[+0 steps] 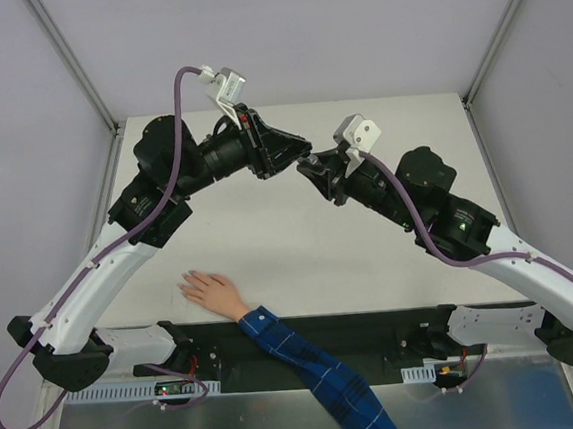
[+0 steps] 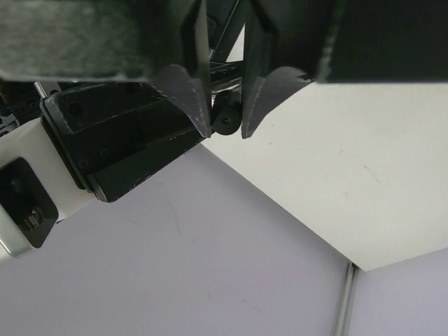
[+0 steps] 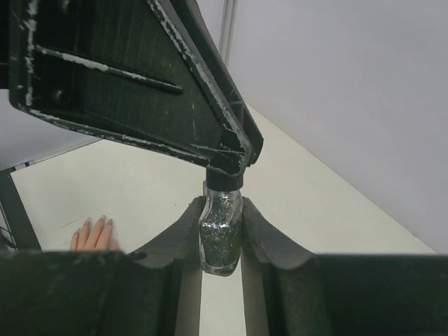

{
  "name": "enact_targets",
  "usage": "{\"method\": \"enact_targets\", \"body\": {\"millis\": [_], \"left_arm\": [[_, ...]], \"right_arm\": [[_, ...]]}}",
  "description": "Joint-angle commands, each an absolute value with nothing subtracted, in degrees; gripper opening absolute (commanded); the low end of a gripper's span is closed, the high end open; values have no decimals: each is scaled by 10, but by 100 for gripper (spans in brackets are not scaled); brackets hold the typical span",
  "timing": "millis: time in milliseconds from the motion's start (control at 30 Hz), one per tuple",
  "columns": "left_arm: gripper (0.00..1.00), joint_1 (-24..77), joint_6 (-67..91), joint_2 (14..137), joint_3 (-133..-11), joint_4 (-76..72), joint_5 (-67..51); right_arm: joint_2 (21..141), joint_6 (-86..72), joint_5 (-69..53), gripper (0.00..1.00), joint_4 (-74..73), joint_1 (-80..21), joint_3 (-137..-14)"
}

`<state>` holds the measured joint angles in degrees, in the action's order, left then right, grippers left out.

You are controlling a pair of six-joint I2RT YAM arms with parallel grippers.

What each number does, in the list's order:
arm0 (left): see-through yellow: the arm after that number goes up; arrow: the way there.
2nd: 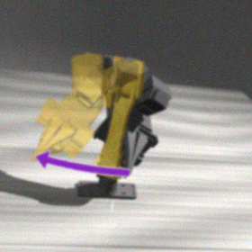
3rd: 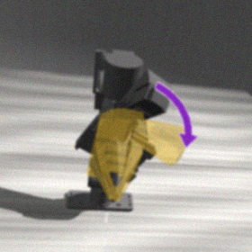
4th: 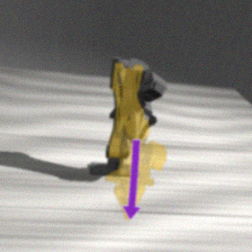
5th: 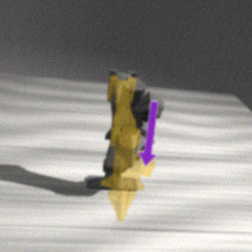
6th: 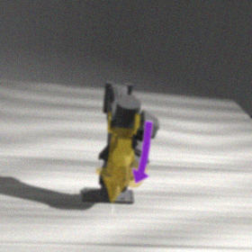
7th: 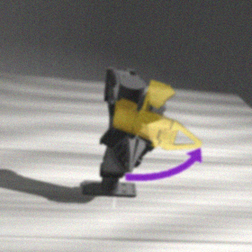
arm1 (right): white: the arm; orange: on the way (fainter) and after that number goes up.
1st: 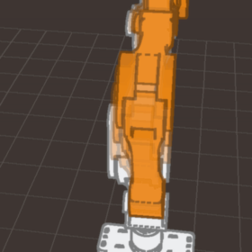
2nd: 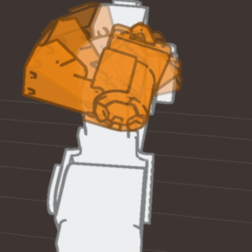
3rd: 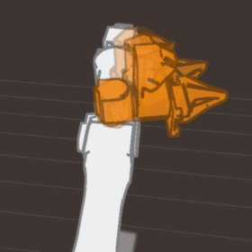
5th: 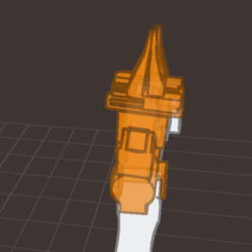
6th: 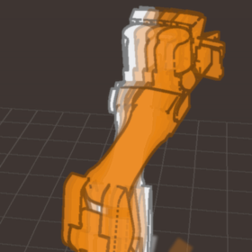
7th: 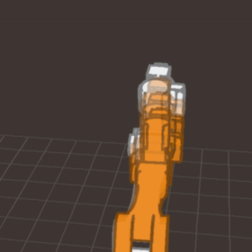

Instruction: Paint the nails

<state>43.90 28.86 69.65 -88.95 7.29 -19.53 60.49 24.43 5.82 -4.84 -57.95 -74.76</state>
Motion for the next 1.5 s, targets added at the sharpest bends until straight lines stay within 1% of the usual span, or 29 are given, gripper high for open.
{"method": "enact_targets", "body": {"millis": [0, 33, 100, 133, 200, 233, 267, 333, 367, 500, 533, 567, 600, 633, 667, 700, 733, 767, 867, 900, 1000, 1033, 1067, 1100, 1133, 1200, 1300, 1400, 1467], "left_arm": [[8, 443, 290, 690, -880, 45, -231], [2, 443, 271, 687, -877, 43, -259], [0, 441, 234, 685, -876, 40, -333], [0, 440, 183, 687, -880, 40, -444], [0, 439, 141, 686, -873, 20, -572], [0, 439, 121, 683, -852, 4, -630], [0, 439, 130, 674, -840, -21, -679], [0, 439, 153, 678, -845, -56, -714], [0, 439, 163, 684, -847, -69, -748], [0, 436, 245, 686, -837, -158, -766], [0, 434, 255, 687, -841, -155, -760], [5, 430, 257, 686, -847, -143, -751], [18, 418, 258, 686, -853, -129, -730], [43, 411, 264, 685, -862, -122, -716], [51, 403, 266, 675, -865, -99, -695], [58, 391, 266, 668, -867, -83, -637], [72, 375, 265, 660, -868, -72, -616], [83, 366, 262, 644, -869, -50, -598], [95, 359, 243, 618, -870, -12, -482], [95, 359, 243, 614, -870, -3, -457], [95, 359, 255, 612, -871, 21, -369], [93, 359, 265, 613, -870, 25, -323], [91, 359, 268, 614, -869, 28, -307], [89, 359, 278, 616, -870, 30, -292], [88, 359, 282, 621, -868, 31, -281], [83, 365, 289, 630, -874, 30, -271], [82, 386, 286, 645, -882, 31, -250], [80, 399, 281, 653, -883, 31, -231], [75, 404, 280, 655, -882, 33, -222]], "right_arm": [[581, 232, 63, 0, -5, -584, -766], [577, 231, 50, 0, -8, -584, -766], [570, 229, 12, 0, -17, -576, -764], [559, 208, -87, 0, -20, -565, -759], [555, 149, -249, 0, 6, -498, -749], [562, 29, -437, 0, 50, -472, -734], [568, -28, -496, 0, 161, -453, -726], [581, -122, -583, 0, 249, -454, -722], [585, -172, -591, 0, 298, -456, -721], [581, -178, -600, 0, 304, -442, -724], [580, -175, -599, 0, 294, -438, -724], [581, -164, -599, 0, 287, -430, -725], [582, -150, -594, 0, 274, -426, -726], [581, -129, -588, 0, 221, -424, -732], [580, -102, -578, 0, 179, -422, -745], [578, -29, -550, 0, 134, -422, -756], [577, -5, -529, 0, 61, -421, -763], [577, 25, -508, 0, 35, -421, -769], [574, 83, -412, 0, -26, -422, -780], [575, 96, -354, 0, -36, -423, -781], [577, 118, -245, 0, -51, -433, -780], [574, 141, -208, 0, -54, -457, -777], [574, 161, -173, 0, -58, -473, -777], [576, 175, -100, 0, -64, -489, -780], [580, 191, -71, 1, -70, -513, -788], [593, 199, -20, 0, -76, -528, -798], [602, 218, 37, 0, -67, -557, -800], [606, 225, 62, 0, -61, -573, -801], [607, 226, 69, 0, -56, -580, -803]]}}
